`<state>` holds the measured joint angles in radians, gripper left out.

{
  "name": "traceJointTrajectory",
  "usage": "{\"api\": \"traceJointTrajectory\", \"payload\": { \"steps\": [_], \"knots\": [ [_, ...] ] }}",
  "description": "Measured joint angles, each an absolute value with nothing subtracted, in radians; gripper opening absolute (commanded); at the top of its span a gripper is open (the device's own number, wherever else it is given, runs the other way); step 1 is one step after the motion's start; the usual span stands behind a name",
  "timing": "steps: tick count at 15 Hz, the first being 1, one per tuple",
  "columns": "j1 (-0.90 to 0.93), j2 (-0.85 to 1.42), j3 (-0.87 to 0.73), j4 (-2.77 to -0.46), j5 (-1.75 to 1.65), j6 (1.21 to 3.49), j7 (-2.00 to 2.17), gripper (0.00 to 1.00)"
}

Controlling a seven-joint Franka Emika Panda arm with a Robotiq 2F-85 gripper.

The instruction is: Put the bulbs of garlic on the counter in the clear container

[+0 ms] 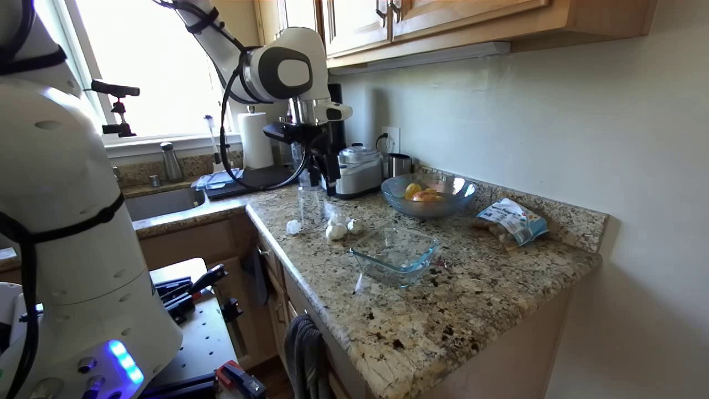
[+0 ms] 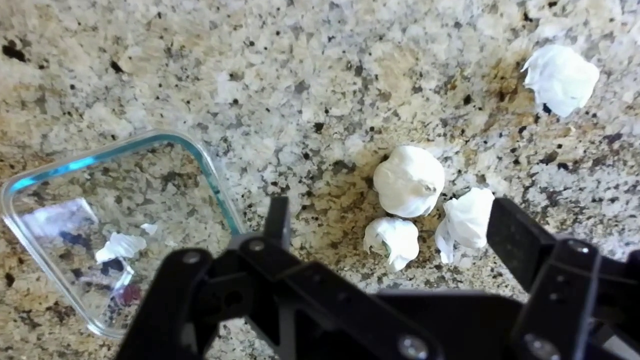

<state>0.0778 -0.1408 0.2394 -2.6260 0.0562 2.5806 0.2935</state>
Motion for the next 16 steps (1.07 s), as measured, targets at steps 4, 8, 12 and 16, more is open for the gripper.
{"api": "traceJointTrajectory", "payload": {
  "steps": [4,8,12,16],
  "knots": [
    [0.079,-0.005,0.240,-2.581,0.025,2.669,0.405,1.00],
    [0.115,0.123,0.212,-2.505,-0.083,2.695,0.558,1.00],
    [0.199,0.238,0.141,-2.423,-0.162,2.695,0.680,1.00],
    [0.265,0.334,0.094,-2.348,-0.166,2.695,0.719,1.00]
  ]
}}
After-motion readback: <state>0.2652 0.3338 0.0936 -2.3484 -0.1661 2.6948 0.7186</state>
